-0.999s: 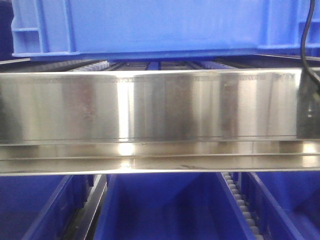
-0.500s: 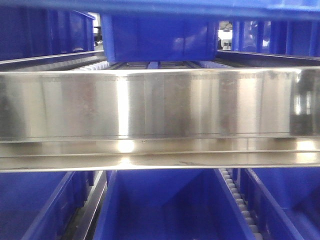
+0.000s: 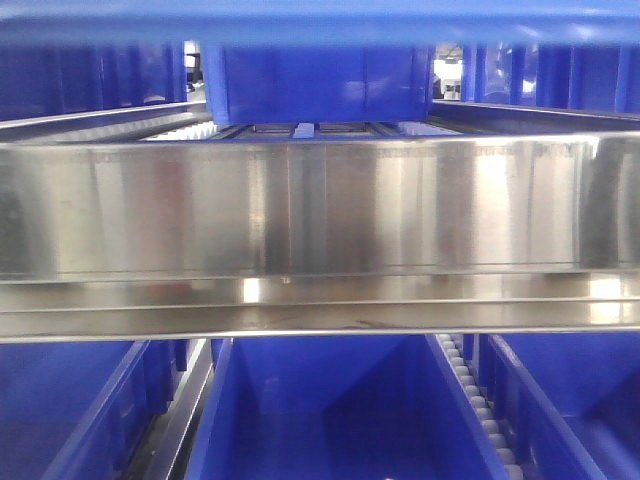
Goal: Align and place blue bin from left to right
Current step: 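Lift the blue bin with both grippers and pull it out toward the robot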
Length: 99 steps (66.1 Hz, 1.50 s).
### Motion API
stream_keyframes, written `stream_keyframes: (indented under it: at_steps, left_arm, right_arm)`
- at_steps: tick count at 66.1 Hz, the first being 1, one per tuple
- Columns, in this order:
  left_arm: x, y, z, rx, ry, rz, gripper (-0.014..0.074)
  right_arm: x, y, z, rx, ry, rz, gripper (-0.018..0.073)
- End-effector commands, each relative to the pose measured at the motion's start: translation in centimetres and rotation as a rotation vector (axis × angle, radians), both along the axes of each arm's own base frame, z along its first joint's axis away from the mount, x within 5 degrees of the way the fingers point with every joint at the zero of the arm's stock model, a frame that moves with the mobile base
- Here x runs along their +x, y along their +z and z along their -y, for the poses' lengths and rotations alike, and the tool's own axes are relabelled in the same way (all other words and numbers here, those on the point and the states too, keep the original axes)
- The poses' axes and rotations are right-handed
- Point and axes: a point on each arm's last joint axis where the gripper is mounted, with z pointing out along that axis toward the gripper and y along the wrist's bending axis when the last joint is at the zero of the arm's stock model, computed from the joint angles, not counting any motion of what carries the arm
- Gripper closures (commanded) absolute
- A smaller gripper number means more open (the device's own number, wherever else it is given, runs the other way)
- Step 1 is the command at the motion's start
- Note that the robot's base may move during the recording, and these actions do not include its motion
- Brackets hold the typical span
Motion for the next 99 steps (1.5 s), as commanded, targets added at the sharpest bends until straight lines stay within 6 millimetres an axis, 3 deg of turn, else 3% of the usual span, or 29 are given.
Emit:
stream_keyframes:
  at_steps: [1,29,99]
  left_arm:
    - [-1.7,0.4,0.6,-0.075,-0.078,0.075,0.0707]
    - [-2.5,0.5,0.0,-0.080,-0.083,0.101,0.0707]
    - [-2.1,1.0,0.1,-0.075,-0.099,0.157,0.0707]
  right_arm:
    - [-1.2,1.2,-0.3,0.130,0.052,0.125,0.0629]
    - [-3.0,0.8,-0.8,0.092,0.085,0.153,0.0629]
    - [-3.0,0.8,-0.8,0.082,0.089,0.153,0.0629]
